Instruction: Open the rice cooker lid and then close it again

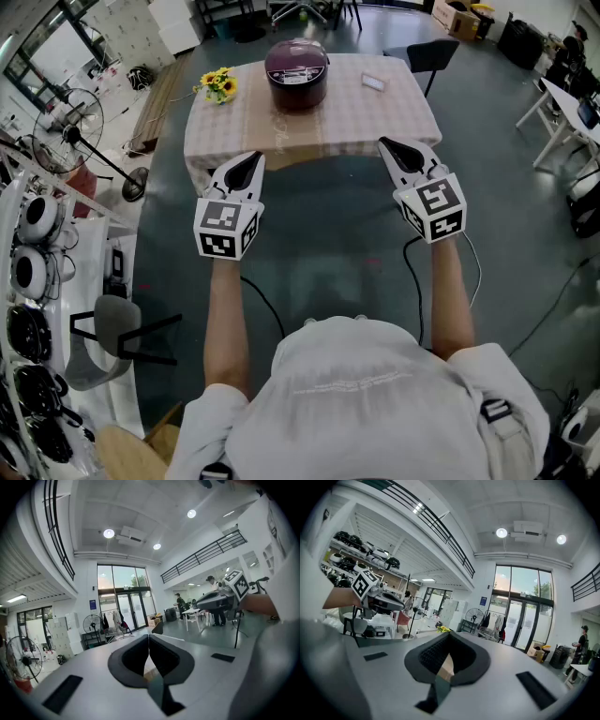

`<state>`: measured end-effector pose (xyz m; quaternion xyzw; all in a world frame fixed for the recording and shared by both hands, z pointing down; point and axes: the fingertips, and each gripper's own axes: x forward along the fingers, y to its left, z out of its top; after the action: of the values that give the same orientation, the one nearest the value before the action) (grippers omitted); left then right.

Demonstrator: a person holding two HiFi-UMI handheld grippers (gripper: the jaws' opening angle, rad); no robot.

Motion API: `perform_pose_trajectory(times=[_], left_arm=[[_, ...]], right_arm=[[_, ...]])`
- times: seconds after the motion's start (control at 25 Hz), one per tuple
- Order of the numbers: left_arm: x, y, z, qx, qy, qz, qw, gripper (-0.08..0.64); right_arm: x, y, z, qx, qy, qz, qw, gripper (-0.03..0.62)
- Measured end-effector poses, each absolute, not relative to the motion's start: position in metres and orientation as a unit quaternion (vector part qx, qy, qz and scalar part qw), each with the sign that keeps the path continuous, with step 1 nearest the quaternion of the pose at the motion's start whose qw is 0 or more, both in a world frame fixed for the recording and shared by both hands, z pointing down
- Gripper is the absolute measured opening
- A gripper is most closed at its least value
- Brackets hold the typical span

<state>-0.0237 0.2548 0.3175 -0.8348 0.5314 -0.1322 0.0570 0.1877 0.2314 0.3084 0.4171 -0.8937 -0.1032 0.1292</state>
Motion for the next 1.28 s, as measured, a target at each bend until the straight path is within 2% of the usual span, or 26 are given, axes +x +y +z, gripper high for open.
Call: perform_pose_trajectory(times=[0.24, 0.4, 0.76, 0.8, 0.84, 0.88, 0.92, 0.96, 1.28], left_arm=[[-0.043, 0.254, 0.313, -0.815, 0.559, -0.138, 0.071, 0.014], [-0.047, 0.26, 0.309, -0.831, 0.541, -0.118, 0.056, 0.014], [-0.091, 0.269, 0.313, -0.834, 0.535, -0.116, 0.069, 0.02], [-0.096, 0.268, 0.316, -0.833, 0.536, -0.118, 0.067, 0.031], [-0.101, 0.267, 0.318, -0.831, 0.538, -0.121, 0.066, 0.12], [-0.107, 0.266, 0.32, -0.829, 0.541, -0.124, 0.066, 0.179], [-0.111, 0.264, 0.321, -0.828, 0.542, -0.127, 0.066, 0.189], [-0.113, 0.263, 0.322, -0.829, 0.541, -0.128, 0.065, 0.189], [-0.119, 0.247, 0.334, -0.835, 0.534, -0.124, 0.046, 0.187]], right_arm=[[0.186, 0.232, 0.3, 0.43, -0.897, -0.072, 0.076, 0.023], [0.177, 0.232, 0.301, 0.428, -0.897, -0.076, 0.086, 0.023], [0.149, 0.237, 0.302, 0.454, -0.885, -0.071, 0.077, 0.026], [0.145, 0.239, 0.305, 0.452, -0.886, -0.067, 0.077, 0.028], [0.14, 0.24, 0.307, 0.448, -0.888, -0.062, 0.078, 0.03], [0.134, 0.242, 0.309, 0.444, -0.891, -0.058, 0.08, 0.095], [0.128, 0.243, 0.31, 0.438, -0.893, -0.058, 0.084, 0.168], [0.122, 0.245, 0.312, 0.432, -0.895, -0.061, 0.091, 0.196], [0.115, 0.234, 0.312, 0.442, -0.889, -0.07, 0.092, 0.209]])
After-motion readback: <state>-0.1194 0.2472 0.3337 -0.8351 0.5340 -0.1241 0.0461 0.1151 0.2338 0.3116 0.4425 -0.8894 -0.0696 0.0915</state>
